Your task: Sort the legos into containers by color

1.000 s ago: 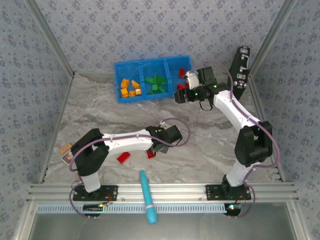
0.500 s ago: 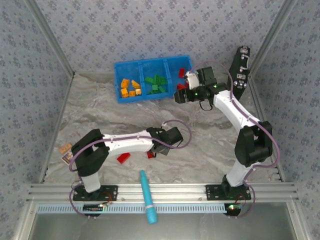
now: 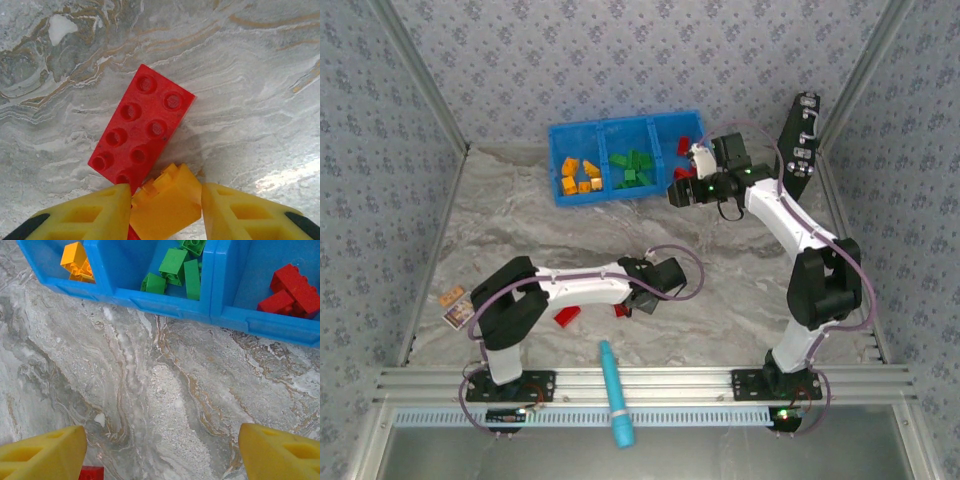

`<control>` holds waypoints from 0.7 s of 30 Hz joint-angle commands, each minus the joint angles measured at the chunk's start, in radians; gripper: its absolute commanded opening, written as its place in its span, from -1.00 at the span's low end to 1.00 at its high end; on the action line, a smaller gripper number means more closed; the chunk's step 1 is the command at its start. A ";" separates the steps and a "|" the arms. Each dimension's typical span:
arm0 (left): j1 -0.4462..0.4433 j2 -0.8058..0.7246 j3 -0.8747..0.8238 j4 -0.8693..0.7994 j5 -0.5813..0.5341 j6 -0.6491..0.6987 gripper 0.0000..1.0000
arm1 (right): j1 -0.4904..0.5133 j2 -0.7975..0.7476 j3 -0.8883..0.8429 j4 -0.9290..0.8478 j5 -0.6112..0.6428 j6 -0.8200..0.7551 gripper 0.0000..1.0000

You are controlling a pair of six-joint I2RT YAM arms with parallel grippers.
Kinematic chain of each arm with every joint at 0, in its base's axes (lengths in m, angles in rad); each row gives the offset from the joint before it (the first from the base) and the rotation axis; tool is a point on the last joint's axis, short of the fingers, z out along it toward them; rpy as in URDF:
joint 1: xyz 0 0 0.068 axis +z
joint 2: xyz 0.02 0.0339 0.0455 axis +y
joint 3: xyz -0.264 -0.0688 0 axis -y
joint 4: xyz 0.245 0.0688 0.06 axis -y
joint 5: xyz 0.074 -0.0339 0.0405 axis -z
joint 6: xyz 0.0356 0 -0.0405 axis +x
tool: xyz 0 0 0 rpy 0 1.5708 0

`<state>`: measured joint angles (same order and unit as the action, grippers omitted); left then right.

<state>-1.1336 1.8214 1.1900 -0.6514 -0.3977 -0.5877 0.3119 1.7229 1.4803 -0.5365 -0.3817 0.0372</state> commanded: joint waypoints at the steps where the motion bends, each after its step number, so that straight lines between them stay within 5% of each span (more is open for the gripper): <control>1: -0.006 0.021 -0.005 -0.012 0.006 0.010 -0.22 | -0.008 0.010 0.039 -0.026 -0.003 0.002 0.62; 21: -0.014 -0.049 -0.018 -0.062 -0.020 -0.041 -0.51 | -0.017 0.018 0.028 -0.020 0.004 0.015 0.62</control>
<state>-1.1355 1.8137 1.1873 -0.6624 -0.4076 -0.6113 0.3023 1.7256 1.4857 -0.5438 -0.3813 0.0380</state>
